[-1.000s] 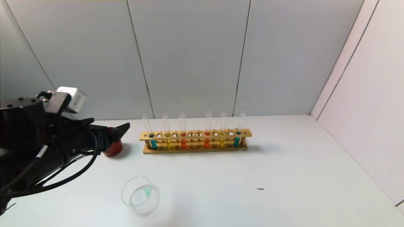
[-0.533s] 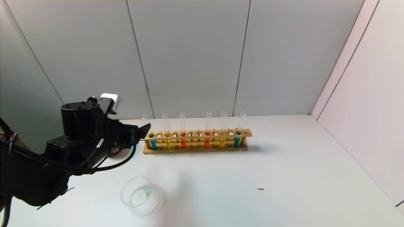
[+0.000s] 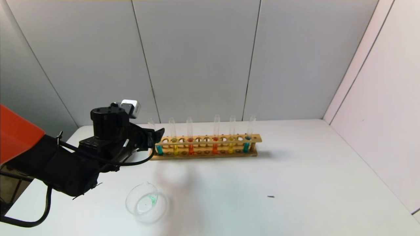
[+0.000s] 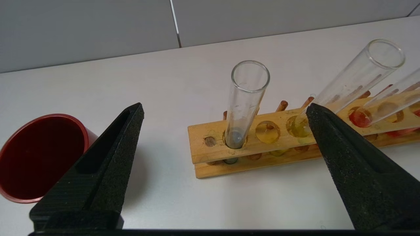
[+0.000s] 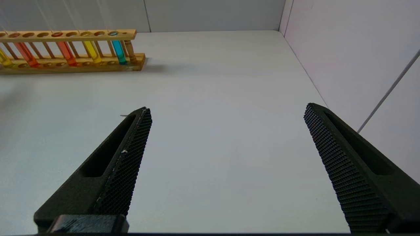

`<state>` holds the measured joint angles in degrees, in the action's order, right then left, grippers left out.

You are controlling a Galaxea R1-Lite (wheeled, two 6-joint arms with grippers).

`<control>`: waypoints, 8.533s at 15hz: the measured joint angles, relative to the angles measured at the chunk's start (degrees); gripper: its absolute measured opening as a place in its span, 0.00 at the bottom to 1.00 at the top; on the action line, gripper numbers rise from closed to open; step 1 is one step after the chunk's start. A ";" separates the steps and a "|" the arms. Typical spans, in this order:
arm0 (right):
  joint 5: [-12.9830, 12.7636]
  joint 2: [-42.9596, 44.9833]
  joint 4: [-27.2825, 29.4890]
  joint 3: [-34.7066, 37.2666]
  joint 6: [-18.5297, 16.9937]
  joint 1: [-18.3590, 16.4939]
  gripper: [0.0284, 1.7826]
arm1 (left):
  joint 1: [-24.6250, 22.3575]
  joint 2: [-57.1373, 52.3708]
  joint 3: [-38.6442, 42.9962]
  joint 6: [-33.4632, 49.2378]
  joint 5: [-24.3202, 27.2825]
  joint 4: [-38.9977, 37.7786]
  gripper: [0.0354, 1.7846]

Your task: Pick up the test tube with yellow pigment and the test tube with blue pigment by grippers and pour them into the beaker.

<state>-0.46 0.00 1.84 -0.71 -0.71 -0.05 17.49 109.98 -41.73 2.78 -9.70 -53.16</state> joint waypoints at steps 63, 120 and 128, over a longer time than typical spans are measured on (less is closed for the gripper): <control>0.02 0.00 0.00 0.00 0.00 0.02 0.95 | 0.66 -15.84 -24.89 0.22 -4.27 42.83 0.17; 0.02 0.00 0.00 0.00 0.00 0.02 0.95 | 10.29 -6.57 -3.02 -31.83 -19.18 69.30 0.17; 0.05 0.00 0.00 0.00 0.02 0.00 0.95 | 12.32 -2.93 -10.45 -32.13 -22.56 79.24 0.17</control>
<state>-0.41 0.00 1.84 -0.71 -0.68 -0.05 29.82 107.06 -52.18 -29.35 -32.27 26.08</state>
